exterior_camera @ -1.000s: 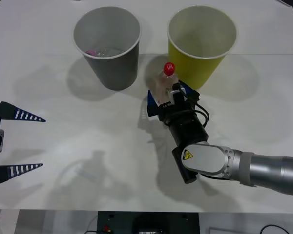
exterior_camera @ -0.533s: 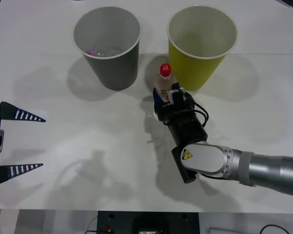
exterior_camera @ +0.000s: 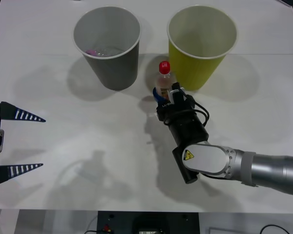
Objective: Put the can into the green bin and the plastic bottle into the gray bin
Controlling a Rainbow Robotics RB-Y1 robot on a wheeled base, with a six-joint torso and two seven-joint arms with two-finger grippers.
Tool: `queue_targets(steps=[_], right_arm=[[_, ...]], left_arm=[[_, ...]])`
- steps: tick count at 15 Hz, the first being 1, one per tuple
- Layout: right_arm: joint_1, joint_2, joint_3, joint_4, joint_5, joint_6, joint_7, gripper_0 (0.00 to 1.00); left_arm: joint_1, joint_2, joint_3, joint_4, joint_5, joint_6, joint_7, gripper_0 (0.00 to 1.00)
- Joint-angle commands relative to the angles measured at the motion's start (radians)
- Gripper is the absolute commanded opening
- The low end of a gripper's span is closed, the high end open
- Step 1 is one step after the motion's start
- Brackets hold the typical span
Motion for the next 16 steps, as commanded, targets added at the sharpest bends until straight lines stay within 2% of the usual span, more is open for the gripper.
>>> queue_targets(steps=[1,7,9,11,14,16], right_arm=[[0.007,-0.064,-0.001,-0.089,0.021,-0.044,0.016,0.0],[0.052,-0.26,-0.002,-0.306,0.122,-0.231,0.055,0.0],[0.067,-0.34,-0.033,-0.38,0.162,-0.349,0.064,0.0],[0.09,-0.406,-0.094,-0.429,0.208,-0.49,0.075,0.0],[0.147,-0.487,-0.243,-0.47,0.277,-0.74,0.076,0.0],[0.191,-0.53,-0.352,-0.5,0.281,-0.903,0.07,0.0]], left_arm=[[0.0,0.0,0.0,0.0,0.0,0.0,0.0,1.0],[0.0,0.0,0.0,0.0,0.0,0.0,0.0,1.0],[0.0,0.0,0.0,0.0,0.0,0.0,0.0,1.0],[0.0,0.0,0.0,0.0,0.0,0.0,0.0,1.0],[0.0,0.0,0.0,0.0,0.0,0.0,0.0,1.0],[0.0,0.0,0.0,0.0,0.0,0.0,0.0,1.0]])
